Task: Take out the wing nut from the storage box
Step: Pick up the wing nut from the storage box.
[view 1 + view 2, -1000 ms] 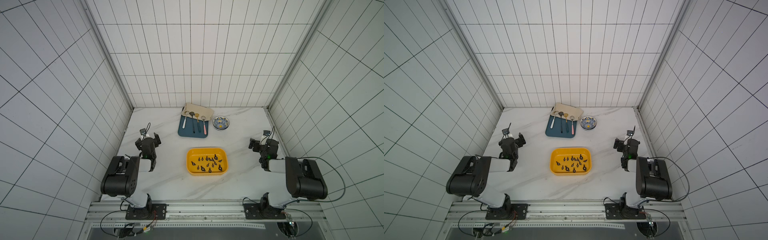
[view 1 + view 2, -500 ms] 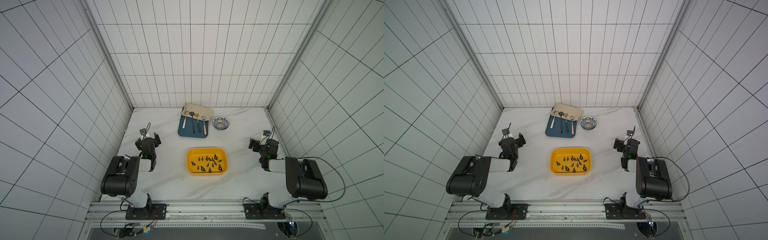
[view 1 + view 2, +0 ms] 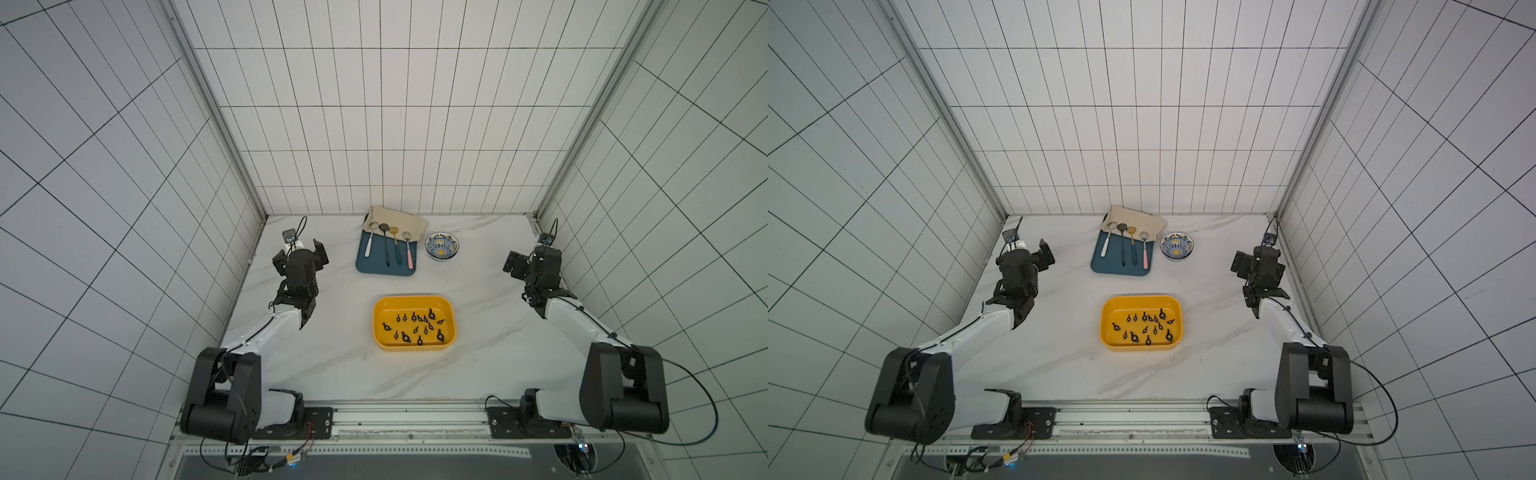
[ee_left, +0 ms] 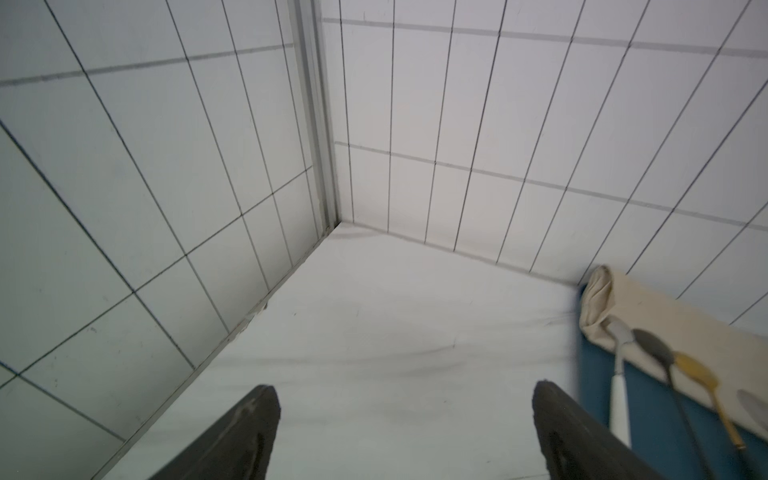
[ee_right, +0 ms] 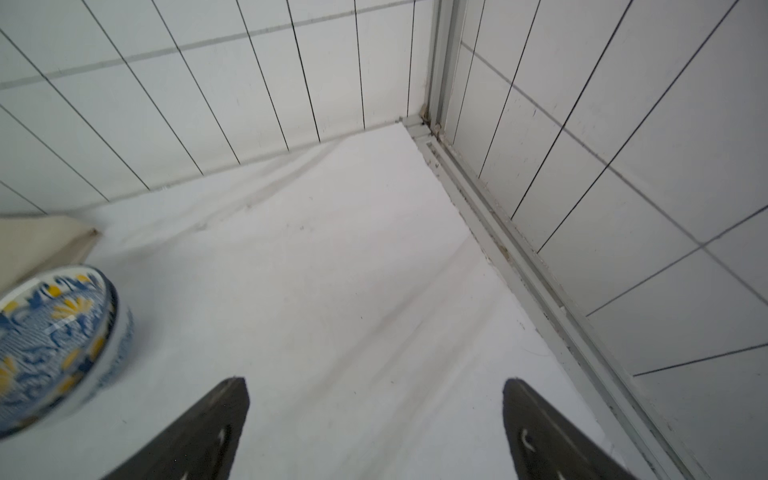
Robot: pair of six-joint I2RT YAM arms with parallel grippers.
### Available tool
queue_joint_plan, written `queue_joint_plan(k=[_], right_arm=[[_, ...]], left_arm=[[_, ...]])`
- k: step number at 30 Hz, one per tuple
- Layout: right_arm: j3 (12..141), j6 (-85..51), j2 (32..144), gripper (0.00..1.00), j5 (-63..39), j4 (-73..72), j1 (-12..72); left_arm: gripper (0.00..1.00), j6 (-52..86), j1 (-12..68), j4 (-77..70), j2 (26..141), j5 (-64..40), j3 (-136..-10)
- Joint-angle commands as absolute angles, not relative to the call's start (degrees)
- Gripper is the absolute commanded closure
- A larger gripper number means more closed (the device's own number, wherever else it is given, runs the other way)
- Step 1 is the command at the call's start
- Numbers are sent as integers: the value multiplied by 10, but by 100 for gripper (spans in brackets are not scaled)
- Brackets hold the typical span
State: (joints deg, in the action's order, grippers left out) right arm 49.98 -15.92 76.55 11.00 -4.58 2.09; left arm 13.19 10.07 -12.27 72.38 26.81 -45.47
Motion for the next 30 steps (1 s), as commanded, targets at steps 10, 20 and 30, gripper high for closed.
queue_joint_plan(k=[10, 20, 30], right_arm=[[636, -274, 806, 84, 104, 357, 108], [671, -223, 794, 71, 25, 450, 352], [682, -197, 891, 80, -40, 393, 428]], left_arm=[[81, 411, 34, 296, 743, -212, -599], [68, 396, 140, 307, 767, -348, -591], [67, 442, 182, 204, 821, -438, -547]])
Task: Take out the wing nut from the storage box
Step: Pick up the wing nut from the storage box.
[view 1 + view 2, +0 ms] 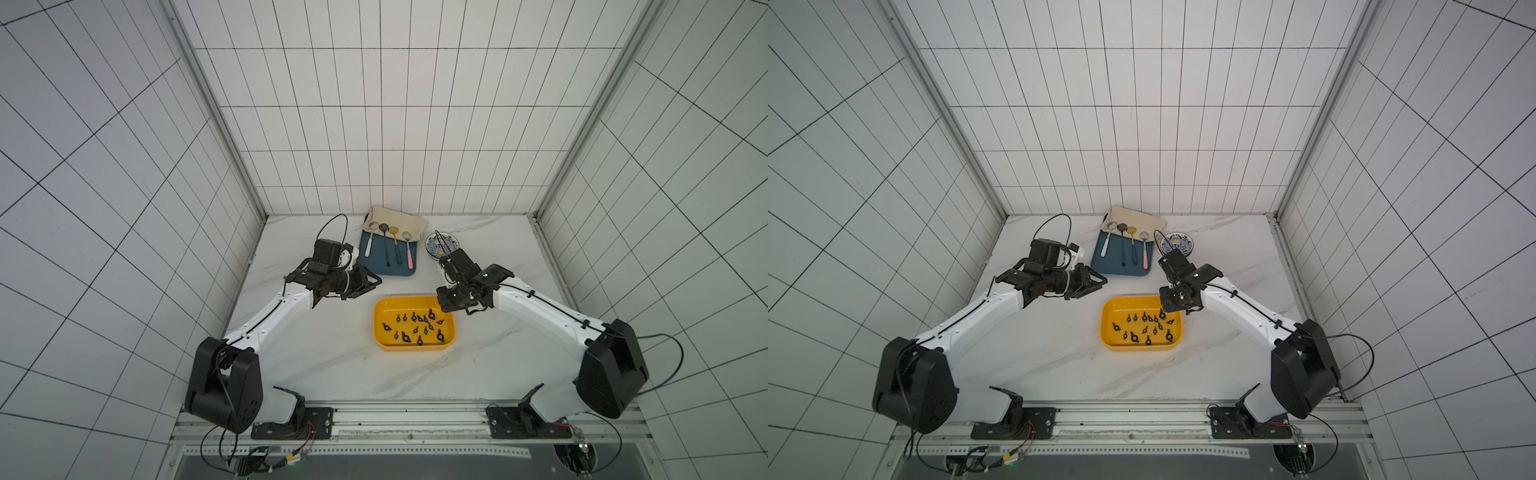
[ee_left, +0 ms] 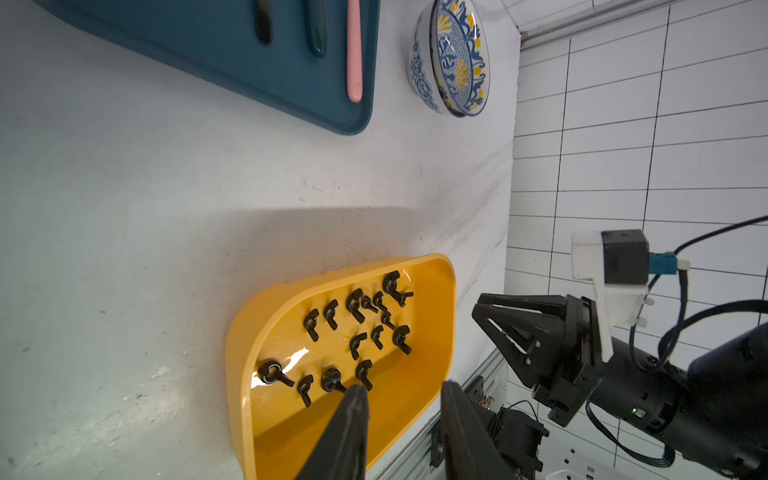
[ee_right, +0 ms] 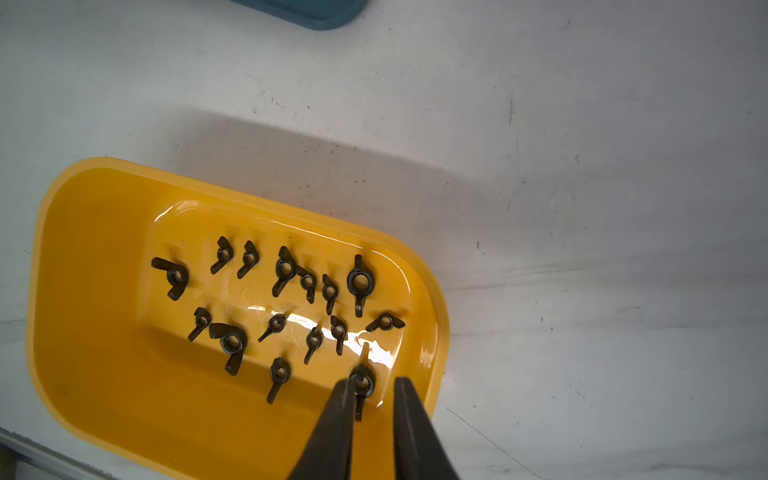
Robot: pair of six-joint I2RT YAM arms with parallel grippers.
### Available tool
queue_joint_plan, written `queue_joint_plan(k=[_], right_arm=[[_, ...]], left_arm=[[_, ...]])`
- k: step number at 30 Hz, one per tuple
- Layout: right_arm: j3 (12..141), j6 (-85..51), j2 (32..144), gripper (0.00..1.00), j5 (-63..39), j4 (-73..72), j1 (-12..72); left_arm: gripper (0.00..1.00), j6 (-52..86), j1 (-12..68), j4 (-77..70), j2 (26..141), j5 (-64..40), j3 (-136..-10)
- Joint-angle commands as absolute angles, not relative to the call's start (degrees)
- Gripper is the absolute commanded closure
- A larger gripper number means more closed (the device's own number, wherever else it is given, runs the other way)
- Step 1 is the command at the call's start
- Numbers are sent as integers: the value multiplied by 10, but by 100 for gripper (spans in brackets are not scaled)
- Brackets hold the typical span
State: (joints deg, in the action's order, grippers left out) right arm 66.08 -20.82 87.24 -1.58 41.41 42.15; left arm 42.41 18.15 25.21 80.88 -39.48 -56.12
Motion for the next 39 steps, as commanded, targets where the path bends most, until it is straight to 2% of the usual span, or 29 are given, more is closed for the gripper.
queue_joint_plan(k=[1, 8, 21, 39], right_arm=[[683, -198, 898, 79, -43, 386, 429], [706, -180, 961, 71, -52, 368, 429], [691, -188, 1006, 69, -63, 332, 429], [689, -227, 1034, 70, -37, 338, 430]], left_arm=[[67, 442, 181, 204, 821, -440, -547], [62, 421, 181, 217, 807, -429, -549], [62, 420, 181, 223, 811, -427, -546], [62, 427, 182, 225, 817, -421, -543]])
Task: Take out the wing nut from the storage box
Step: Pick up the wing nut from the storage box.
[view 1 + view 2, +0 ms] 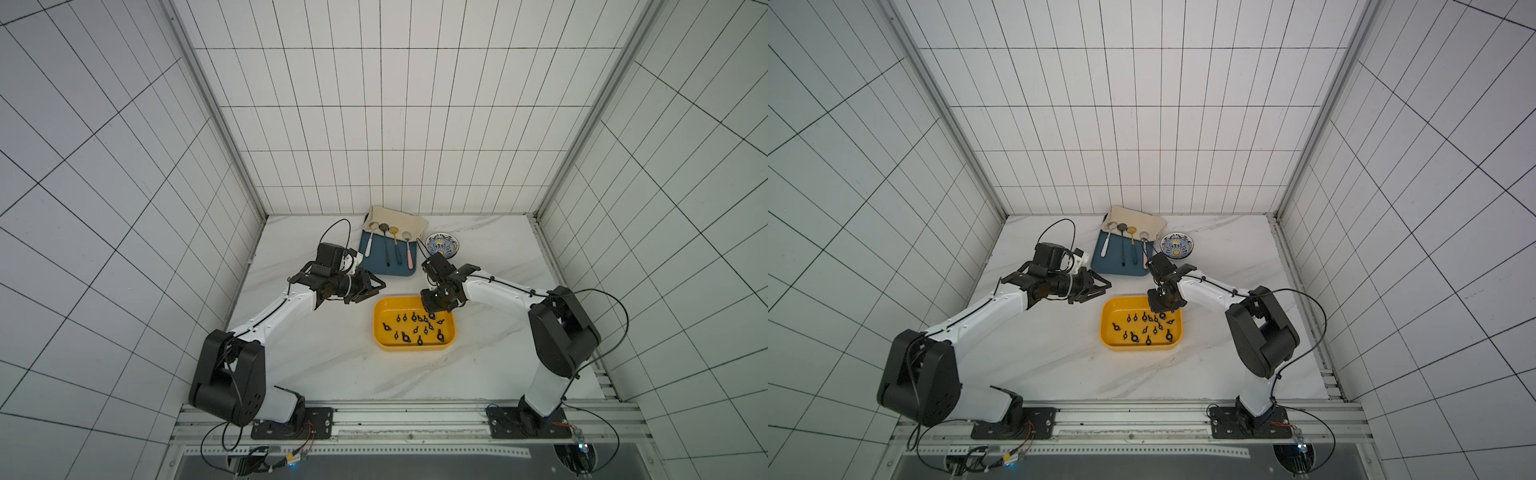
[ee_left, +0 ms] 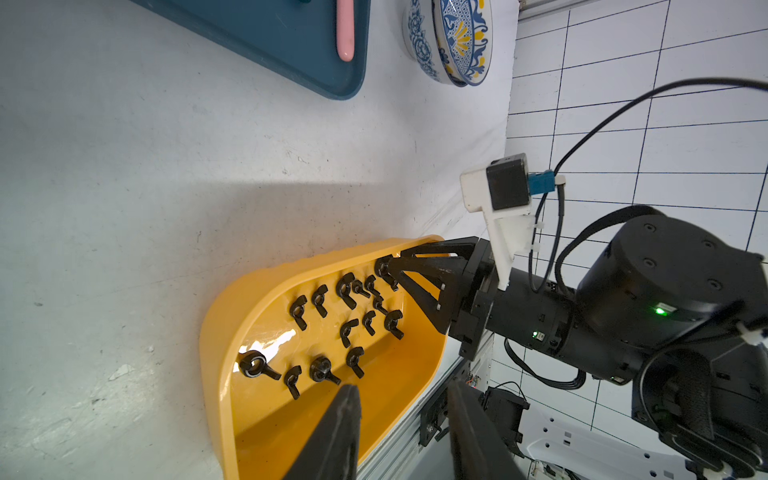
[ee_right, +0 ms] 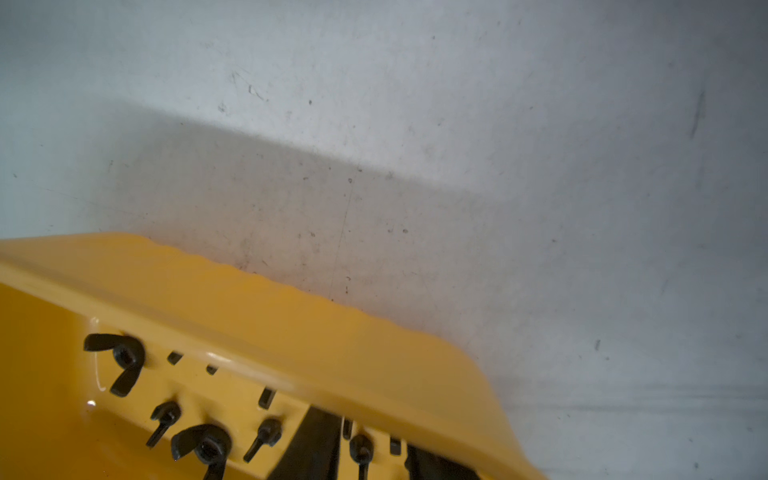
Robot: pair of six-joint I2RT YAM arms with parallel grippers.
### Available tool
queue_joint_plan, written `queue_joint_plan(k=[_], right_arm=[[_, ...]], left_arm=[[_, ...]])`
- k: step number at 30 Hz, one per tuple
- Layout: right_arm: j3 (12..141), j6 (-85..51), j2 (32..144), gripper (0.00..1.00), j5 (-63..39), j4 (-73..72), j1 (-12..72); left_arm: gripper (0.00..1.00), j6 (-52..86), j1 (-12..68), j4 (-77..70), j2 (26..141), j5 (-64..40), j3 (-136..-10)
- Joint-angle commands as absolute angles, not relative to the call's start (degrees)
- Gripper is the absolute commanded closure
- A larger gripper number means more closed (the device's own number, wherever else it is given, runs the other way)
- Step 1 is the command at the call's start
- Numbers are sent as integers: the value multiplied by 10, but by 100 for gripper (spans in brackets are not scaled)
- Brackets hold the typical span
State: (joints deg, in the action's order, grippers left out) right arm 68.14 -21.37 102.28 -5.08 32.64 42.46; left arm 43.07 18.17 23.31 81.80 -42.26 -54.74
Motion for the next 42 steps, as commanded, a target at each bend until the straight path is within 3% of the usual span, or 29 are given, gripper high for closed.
queue_joint_plan(k=[1, 36, 42], right_arm=[[690, -228, 1034, 70, -35, 341, 430], [680, -248, 1061, 74, -8, 321, 437], [683, -252, 1068, 79, 4, 320, 440]], left_arm=[[62, 427, 182, 225, 817, -420, -543], [64, 439, 183, 224, 817, -401, -531], [65, 441, 183, 222, 821, -401, -529]])
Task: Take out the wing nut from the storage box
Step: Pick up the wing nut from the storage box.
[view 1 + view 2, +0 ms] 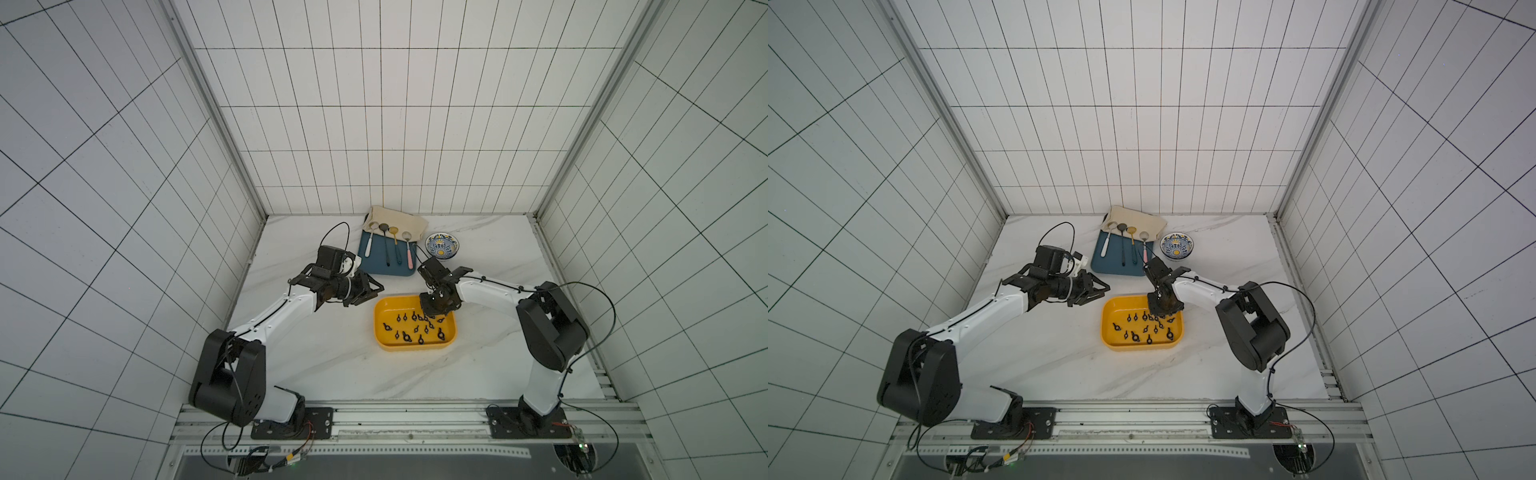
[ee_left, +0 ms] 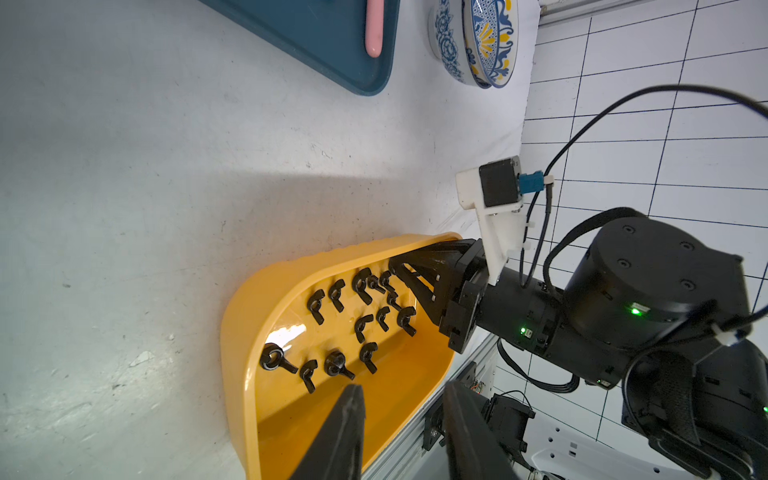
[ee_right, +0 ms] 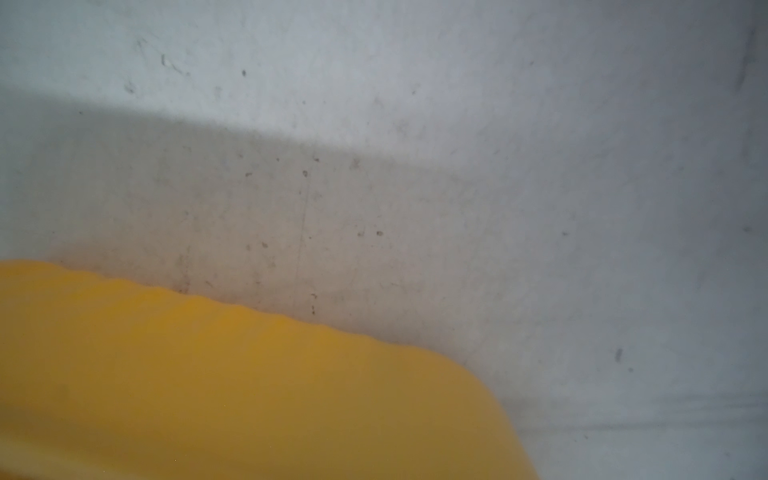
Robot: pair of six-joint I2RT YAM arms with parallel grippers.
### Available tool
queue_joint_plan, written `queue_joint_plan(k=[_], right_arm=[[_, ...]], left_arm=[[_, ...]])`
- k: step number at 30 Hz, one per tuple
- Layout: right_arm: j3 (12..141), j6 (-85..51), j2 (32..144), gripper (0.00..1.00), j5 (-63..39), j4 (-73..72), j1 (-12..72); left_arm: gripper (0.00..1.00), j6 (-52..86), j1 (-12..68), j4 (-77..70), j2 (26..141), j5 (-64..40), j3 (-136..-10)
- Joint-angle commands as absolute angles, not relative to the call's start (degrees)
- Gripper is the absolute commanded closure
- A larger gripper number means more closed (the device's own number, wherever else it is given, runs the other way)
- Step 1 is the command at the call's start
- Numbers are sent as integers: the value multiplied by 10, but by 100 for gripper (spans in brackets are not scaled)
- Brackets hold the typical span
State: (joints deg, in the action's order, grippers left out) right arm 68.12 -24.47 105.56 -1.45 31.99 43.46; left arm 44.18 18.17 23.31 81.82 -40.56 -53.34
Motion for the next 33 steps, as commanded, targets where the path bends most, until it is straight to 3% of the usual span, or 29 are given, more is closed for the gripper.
queue_joint_plan(k=[1, 12, 27, 33], right_arm=[[683, -252, 1070, 80, 6, 320, 441], [680, -254, 1065, 100, 31, 327, 452], [680, -270, 942, 100, 92, 383, 461], [632, -268, 869, 100, 102, 396, 395]], left_arm=[[66, 441, 182, 221, 821, -401, -529], [67, 445, 187, 215, 824, -399, -525], [66, 475, 287, 194, 856, -376, -573], [66, 501, 354, 151, 924, -374, -632]])
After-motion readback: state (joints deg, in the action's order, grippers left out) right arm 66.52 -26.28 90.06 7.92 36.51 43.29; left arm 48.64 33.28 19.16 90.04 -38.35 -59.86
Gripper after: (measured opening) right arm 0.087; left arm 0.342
